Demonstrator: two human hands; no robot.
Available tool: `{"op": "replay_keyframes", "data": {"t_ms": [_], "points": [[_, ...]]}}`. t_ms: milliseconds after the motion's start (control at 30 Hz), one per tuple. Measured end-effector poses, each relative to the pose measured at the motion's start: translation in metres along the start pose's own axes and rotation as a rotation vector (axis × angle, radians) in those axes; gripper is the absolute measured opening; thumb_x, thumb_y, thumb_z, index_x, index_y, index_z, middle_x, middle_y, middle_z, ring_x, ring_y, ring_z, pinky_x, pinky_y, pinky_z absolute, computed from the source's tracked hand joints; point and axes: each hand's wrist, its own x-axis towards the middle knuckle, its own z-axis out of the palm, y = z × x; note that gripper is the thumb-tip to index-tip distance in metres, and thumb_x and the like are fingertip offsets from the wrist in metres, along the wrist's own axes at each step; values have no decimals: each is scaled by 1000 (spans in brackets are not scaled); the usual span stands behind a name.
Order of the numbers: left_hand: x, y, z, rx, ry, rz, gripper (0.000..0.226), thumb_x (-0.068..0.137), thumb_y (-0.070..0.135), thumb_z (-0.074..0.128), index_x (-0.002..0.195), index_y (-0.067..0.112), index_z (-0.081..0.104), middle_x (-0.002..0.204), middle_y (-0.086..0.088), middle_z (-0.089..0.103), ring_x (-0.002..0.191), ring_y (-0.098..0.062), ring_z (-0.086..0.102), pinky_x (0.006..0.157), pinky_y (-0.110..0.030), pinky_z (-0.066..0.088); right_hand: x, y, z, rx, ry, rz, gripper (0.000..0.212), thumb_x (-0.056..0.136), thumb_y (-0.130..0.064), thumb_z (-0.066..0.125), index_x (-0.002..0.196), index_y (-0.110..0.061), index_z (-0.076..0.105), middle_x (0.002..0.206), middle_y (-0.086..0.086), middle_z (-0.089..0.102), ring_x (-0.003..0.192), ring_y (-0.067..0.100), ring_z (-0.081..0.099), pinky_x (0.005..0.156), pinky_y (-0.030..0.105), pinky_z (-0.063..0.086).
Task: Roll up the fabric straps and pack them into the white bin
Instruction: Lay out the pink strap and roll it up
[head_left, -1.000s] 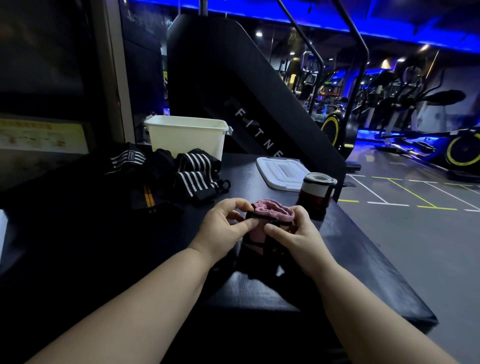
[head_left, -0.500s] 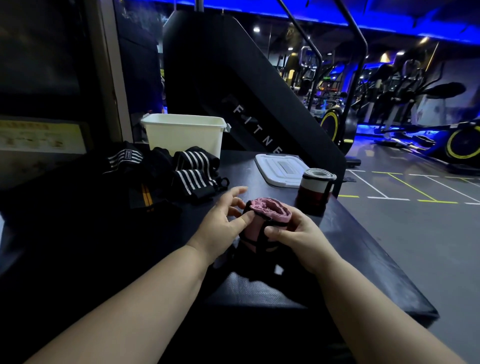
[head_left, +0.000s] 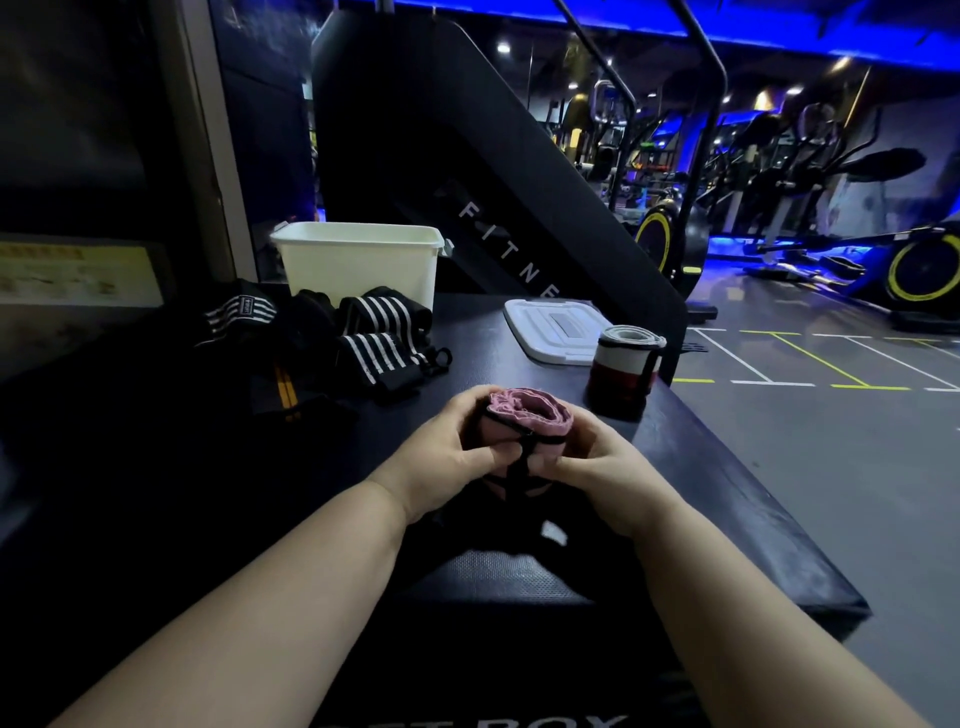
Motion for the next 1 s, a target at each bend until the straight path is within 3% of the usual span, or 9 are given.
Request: {"op": "replay_keyframes", "data": {"t_ms": [100,267,433,533,667,867,1000], "points": [[2,0,1,65,19,30,65,72,30,71,133,21,51,122,1,65,116,-12,60,107,-39,43,0,3,2,-51,51,-5,56,72,-4,74,125,-17,59,115,12,69,105,27,65,83,41,55],[2,-2,4,126,55,47,60,72,29,68,129,20,51,114,-1,66,110,-15,62,104,-40,45,-1,4,3,-109,112,-26,45,81,9,69,115,-20,62,106,8,71,100,24,66,84,42,57],[2,-4,0,43,20,13,57,72,28,71,126,28,52,118,0,66,114,-14,61,106,-42,44,-1,8,5,-109,139,-2,45,78,-3,75,118,-18,62,110,15,70,102,30,67,85,48,56],[1,-6,-3,15,-50,-19,71,65,30,78,129,36,48,125,2,63,119,-12,59,107,-43,44,0,8,6,-132,155,-3,44,82,-2,73,122,-12,59,107,10,71,99,25,67,80,42,57],[3,-8,0,135,0,0,86,57,42,77,135,32,43,125,2,61,117,-12,58,104,-43,46,1,8,4,-153,196,1,42,82,-3,72,120,-14,58,107,11,70,97,22,67,79,40,57],[2,-9,6,288,105,39,75,74,11,81,138,20,43,117,1,62,110,-16,60,101,-34,46,-2,2,5,-145,203,17,38,81,4,71,110,-18,61,92,10,72,82,20,69,64,31,58],[0,-7,8,318,116,54,75,73,13,83,137,23,45,117,3,63,110,-12,60,101,-30,45,-3,4,1,-217,194,40,41,82,1,72,116,-20,60,102,13,72,90,22,69,73,32,57]]}}
